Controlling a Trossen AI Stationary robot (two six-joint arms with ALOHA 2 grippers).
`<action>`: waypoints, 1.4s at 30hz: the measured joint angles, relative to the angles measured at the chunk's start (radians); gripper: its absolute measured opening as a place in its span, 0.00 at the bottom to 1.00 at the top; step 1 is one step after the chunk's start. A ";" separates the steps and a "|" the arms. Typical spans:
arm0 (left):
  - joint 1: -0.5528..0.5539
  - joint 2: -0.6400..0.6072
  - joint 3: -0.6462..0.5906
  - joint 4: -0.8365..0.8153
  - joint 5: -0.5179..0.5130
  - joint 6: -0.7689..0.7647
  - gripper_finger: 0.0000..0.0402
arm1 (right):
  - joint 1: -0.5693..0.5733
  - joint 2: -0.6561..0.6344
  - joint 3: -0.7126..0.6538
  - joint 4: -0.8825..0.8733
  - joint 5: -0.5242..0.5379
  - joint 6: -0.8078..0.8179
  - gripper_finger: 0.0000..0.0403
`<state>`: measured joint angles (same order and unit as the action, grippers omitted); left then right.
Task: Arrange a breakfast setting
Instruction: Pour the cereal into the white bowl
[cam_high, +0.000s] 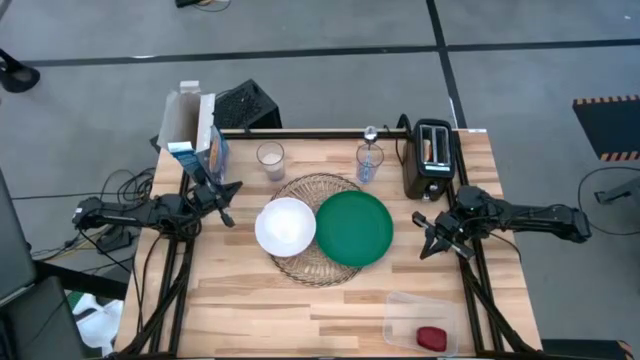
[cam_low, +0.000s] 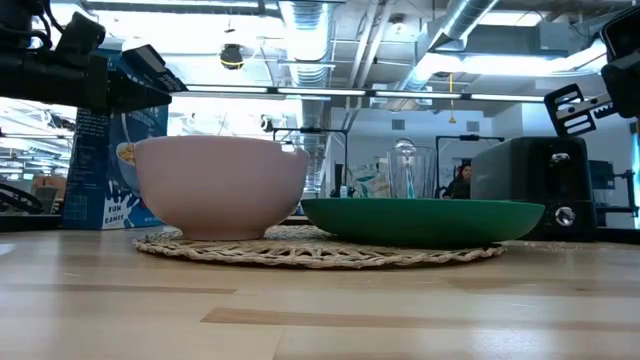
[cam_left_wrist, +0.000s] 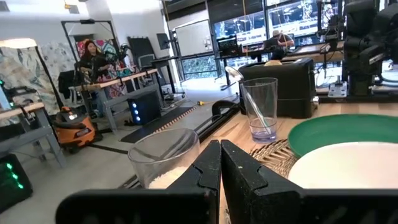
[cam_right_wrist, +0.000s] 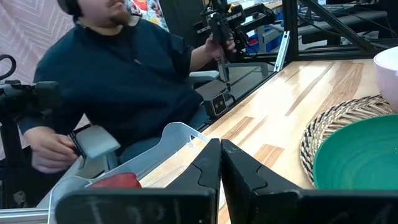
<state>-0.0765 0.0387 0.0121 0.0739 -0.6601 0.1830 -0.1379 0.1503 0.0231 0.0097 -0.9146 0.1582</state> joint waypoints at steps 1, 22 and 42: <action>0.000 0.000 0.000 0.000 0.012 -0.057 0.00 | 0.000 0.000 0.000 0.000 0.000 0.000 0.09; -0.038 0.129 0.123 0.187 0.261 -0.511 0.00 | -0.009 0.000 0.000 0.000 0.000 -0.074 0.09; -0.062 0.716 0.875 -0.281 0.164 -0.239 0.00 | -0.015 0.000 -0.004 0.173 0.057 -0.051 0.09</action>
<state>-0.1383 0.7549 0.8869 -0.2068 -0.4964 -0.0560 -0.1532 0.1505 0.0193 0.1828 -0.8573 0.1072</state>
